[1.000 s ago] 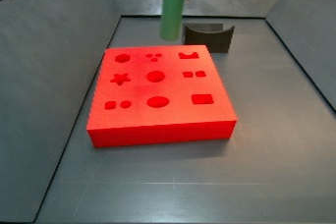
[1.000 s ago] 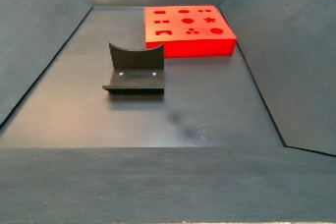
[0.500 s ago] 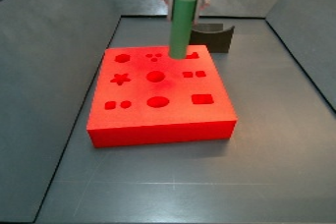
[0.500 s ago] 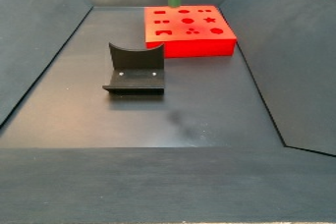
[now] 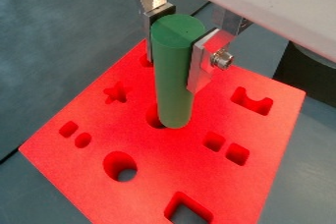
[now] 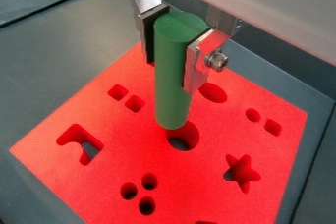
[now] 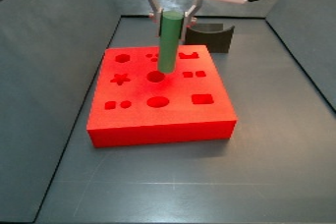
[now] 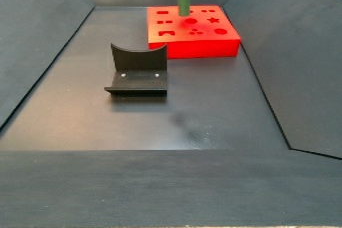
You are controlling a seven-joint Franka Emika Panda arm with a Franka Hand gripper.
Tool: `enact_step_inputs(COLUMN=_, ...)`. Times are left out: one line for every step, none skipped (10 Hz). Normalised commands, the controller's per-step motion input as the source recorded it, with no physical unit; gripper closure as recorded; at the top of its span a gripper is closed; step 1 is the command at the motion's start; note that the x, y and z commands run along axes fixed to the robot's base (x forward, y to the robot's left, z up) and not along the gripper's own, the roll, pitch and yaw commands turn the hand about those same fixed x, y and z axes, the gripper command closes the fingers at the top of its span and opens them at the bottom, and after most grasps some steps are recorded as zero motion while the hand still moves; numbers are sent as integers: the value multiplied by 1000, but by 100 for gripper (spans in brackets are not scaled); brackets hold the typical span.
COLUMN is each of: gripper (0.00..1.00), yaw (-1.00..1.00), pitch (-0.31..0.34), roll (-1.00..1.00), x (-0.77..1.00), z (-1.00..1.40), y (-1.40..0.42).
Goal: Pick up the round object. Move up. Place the round object on the fixture. Regrasp the round object. Move to above the board. Insert the round object.
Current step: Insert the round object.
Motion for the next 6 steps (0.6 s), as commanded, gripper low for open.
enact_step_inputs(gripper=100, yaw=0, pitch=0, roll=27, x=0, z=0, y=0)
enact_step_inputs(gripper=100, yaw=0, pitch=0, roll=66, x=-63, z=-40, y=-9)
enact_step_inputs(gripper=100, yaw=0, pitch=0, roll=87, x=-111, z=-123, y=0)
enact_step_inputs(gripper=100, yaw=0, pitch=0, roll=127, x=-146, z=-157, y=0)
enact_step_inputs(gripper=100, yaw=0, pitch=0, roll=74, x=-31, z=-83, y=0)
enact_step_inputs(gripper=100, yaw=0, pitch=0, roll=21, x=0, z=-11, y=-20)
